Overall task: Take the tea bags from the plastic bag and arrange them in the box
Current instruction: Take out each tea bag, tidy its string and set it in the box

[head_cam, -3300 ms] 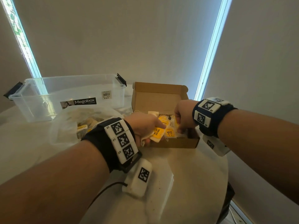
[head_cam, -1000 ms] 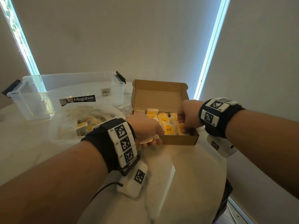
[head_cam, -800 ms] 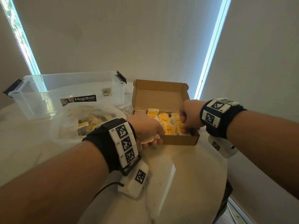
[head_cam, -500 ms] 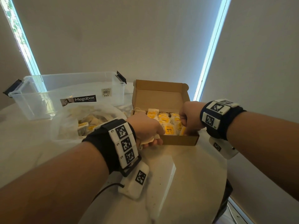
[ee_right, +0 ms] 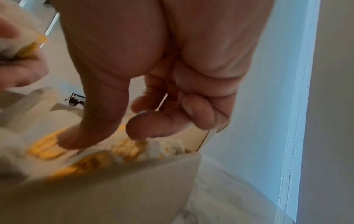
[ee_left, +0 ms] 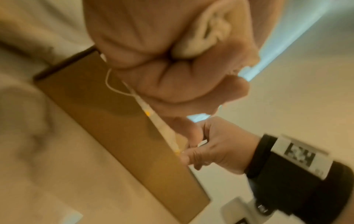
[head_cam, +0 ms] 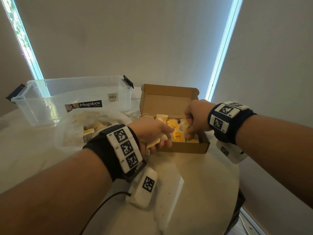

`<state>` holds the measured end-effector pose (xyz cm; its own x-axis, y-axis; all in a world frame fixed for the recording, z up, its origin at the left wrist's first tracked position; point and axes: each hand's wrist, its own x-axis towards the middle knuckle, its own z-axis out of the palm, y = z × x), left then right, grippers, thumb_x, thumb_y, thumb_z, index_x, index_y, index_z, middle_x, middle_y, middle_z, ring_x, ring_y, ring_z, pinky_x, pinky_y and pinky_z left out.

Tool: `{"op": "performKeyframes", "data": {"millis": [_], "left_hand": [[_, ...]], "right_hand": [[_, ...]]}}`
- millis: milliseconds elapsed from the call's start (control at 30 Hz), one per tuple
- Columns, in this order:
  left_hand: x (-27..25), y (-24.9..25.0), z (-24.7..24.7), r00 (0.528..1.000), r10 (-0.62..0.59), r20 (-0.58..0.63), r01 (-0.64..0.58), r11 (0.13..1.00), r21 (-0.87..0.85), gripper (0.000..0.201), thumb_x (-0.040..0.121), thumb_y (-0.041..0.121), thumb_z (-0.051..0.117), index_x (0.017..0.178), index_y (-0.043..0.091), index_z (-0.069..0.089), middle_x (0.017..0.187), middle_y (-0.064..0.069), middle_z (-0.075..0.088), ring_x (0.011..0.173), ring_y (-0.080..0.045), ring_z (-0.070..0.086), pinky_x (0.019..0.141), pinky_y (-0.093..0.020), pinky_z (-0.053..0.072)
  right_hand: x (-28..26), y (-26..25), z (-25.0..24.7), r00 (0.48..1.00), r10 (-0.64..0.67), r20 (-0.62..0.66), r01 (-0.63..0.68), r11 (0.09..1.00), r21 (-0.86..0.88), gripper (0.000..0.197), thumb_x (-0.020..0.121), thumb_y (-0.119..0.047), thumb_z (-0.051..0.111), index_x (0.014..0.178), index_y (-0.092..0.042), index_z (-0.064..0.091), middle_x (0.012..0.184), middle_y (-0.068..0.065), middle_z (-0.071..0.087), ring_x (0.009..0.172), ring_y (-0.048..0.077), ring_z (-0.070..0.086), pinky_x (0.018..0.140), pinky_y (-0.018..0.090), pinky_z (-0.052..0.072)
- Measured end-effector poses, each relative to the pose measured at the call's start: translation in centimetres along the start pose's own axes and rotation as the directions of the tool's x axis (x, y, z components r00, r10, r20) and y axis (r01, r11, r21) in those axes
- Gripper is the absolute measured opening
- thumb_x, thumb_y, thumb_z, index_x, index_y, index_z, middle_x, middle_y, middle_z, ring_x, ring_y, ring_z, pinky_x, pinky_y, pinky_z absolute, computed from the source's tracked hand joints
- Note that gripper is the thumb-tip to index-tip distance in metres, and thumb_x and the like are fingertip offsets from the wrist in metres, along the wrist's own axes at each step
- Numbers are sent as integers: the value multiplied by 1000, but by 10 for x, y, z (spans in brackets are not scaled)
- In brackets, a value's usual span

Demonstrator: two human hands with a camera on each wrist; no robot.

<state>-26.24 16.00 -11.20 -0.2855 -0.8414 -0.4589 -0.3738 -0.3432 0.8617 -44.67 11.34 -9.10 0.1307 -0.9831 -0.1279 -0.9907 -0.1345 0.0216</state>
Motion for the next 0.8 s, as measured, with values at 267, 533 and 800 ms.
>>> {"op": "performKeyframes", "data": {"millis": [267, 533, 800], "left_hand": [[-6, 8, -10, 992, 37, 122, 42, 808, -588, 55, 97, 58, 44, 110, 5, 51, 69, -11, 63, 44, -11, 55, 30, -18, 38], [-9, 8, -7, 998, 59, -13, -48, 639, -768, 54, 104, 48, 29, 125, 5, 54, 76, -12, 62, 50, -16, 56, 33, -18, 36], [-12, 6, -10, 993, 116, 2, -71, 629, -774, 51, 102, 42, 34, 128, 2, 52, 99, -22, 71, 73, -27, 70, 34, -17, 38]], "right_hand": [[-20, -12, -45, 949, -1, -315, 95, 954, 283, 42, 83, -53, 72, 75, -13, 62, 66, 0, 62, 60, 13, 59, 59, 25, 47], [-39, -57, -51, 989, -139, -58, 150, 868, 474, 34, 85, -50, 72, 88, -16, 73, 72, -2, 75, 53, 9, 65, 64, 29, 54], [-37, -54, -48, 988, -122, -96, 154, 859, 488, 5, 89, -20, 75, 87, -16, 73, 73, 1, 76, 59, 9, 71, 69, 28, 58]]}}
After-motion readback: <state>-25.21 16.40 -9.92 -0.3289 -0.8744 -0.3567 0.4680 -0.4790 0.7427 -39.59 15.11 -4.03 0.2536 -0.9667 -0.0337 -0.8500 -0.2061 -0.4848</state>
